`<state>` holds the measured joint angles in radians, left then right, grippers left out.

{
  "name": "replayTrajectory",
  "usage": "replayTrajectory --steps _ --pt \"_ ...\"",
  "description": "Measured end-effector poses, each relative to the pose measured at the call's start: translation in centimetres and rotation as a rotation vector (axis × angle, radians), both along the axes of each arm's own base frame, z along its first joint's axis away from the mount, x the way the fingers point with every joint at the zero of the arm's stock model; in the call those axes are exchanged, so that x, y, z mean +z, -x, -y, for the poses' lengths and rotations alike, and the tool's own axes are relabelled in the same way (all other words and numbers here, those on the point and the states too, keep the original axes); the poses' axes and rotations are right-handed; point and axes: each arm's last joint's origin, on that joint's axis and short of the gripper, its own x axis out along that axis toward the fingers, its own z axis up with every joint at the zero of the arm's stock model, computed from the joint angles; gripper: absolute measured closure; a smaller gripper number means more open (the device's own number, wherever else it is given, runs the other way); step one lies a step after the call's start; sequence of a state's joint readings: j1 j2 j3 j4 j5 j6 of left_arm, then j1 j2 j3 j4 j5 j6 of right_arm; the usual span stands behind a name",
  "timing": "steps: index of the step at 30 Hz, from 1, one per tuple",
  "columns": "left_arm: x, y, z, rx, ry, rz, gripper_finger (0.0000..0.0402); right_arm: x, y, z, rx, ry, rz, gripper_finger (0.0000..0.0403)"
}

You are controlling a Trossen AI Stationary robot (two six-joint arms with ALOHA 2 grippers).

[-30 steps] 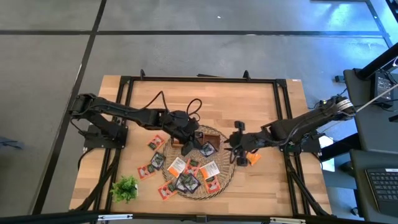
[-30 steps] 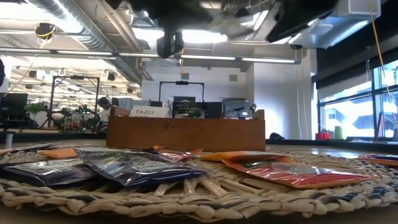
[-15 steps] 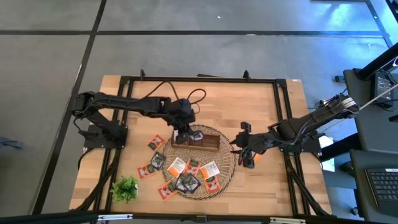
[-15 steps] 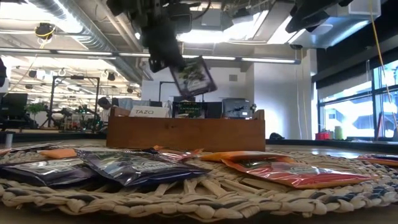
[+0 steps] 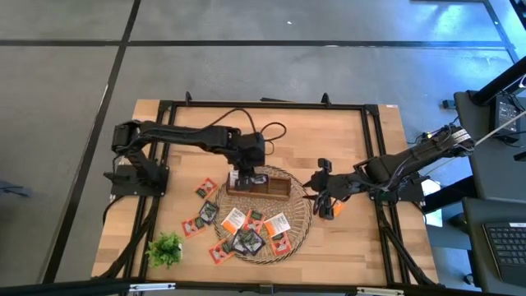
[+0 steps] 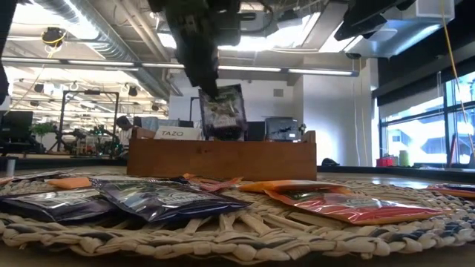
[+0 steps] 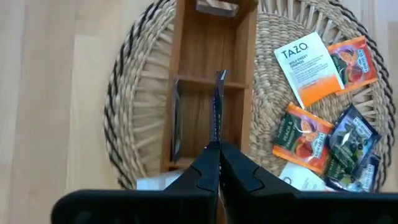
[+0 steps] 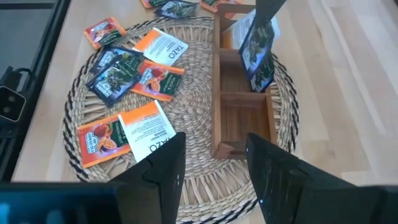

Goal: Pick & Place Tea
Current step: Put the violet tea bag into the middle slot of the wooden organizer

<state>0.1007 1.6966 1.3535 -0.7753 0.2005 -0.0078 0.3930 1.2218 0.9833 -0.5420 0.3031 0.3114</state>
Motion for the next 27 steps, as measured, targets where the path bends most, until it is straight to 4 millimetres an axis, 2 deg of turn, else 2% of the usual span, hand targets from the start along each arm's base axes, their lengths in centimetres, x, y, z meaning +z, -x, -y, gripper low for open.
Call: replayTrajectory --steps 5,10,23,27 --pt "-0.5 -0.7 0.0 -0.021 -0.029 -0.015 0.0400 0.0 0.0 0.0 0.000 0.002 0.000 0.0234" --pt "-0.8 -0.6 -0.3 0.036 -0.098 -0.050 0.0400 0.0 0.0 0.0 0.000 0.002 0.000 0.0234" --pt "-0.9 -0.6 0.1 0.035 -0.114 -0.063 0.0400 0.0 0.0 0.0 0.001 0.004 -0.001 0.0234" --pt "-1.6 -0.9 0.2 0.026 -0.118 -0.077 0.0400 -0.8 0.1 0.1 -0.001 0.008 -0.014 0.0234"
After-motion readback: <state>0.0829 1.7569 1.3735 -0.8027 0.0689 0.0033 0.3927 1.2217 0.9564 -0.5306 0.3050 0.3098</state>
